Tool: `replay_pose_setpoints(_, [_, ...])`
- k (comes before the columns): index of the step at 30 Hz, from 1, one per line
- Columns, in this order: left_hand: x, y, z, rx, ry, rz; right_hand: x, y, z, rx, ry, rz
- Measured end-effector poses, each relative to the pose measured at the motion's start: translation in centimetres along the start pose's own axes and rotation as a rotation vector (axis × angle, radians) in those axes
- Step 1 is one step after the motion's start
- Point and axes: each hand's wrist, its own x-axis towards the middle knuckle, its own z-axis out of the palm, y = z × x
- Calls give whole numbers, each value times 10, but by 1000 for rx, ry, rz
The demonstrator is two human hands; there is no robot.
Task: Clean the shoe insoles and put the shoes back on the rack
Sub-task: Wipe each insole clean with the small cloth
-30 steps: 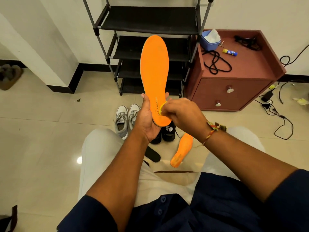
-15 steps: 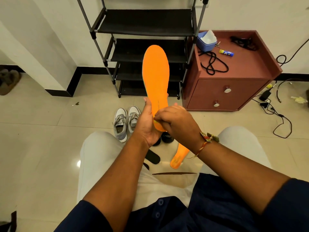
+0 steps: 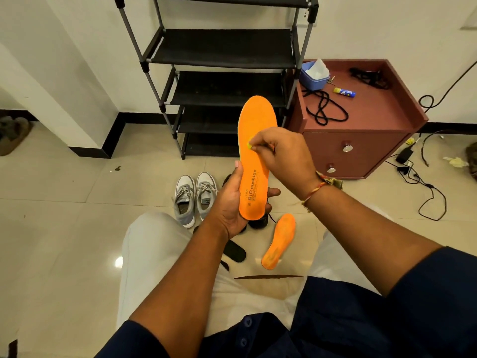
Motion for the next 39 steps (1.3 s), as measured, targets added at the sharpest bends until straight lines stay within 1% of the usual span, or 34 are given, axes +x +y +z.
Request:
replay_pose_setpoints(4, [0,-1,0,-58,32,17,-25,-22,9,71,-120,-84])
replay_pose_setpoints(7, [0,0,0,-45,32,34,-24,-21,9,29,-106,-118])
replay_pose_setpoints(11, [0,0,-2,60,-55,78,-1,-11,-1,-46,-53,-125])
replay_pose_setpoints(13, [-2,-1,-1,106,-78,73,14,-2,-8,-67,-13,-87])
replay_pose_setpoints(16, [-4,0,-2,141,-153,69,30,13,-18,-65,19,55])
replay_pose_setpoints(18, [-5,2,-1,133,-153,64,27,15,-19,-53,15,73])
replay_pose_setpoints(21, [-4,4,-2,84,-88,61,5,6,-13,-17,-21,25])
replay_pose_setpoints(23, [-1,5,-3,17,-66,92,-13,-1,-8,16,-95,-1])
replay_pose_setpoints(26, [1,7,-5,-32,-58,131,-37,-11,0,-31,-229,-165])
replay_pose_setpoints(28, [1,6,-4,-10,-65,131,-42,-8,2,-85,-232,-217])
replay_pose_setpoints(32, [-1,6,-4,43,-71,118,-24,12,-4,-109,-97,-124])
replay_pose_setpoints(35, [-6,8,-2,59,-124,87,3,27,-18,-54,53,16])
replay_pose_setpoints(37, [-9,8,-1,72,-152,69,18,36,-29,-30,91,142])
replay_pose_setpoints(39, [-11,9,0,78,-165,58,22,37,-31,-22,86,181])
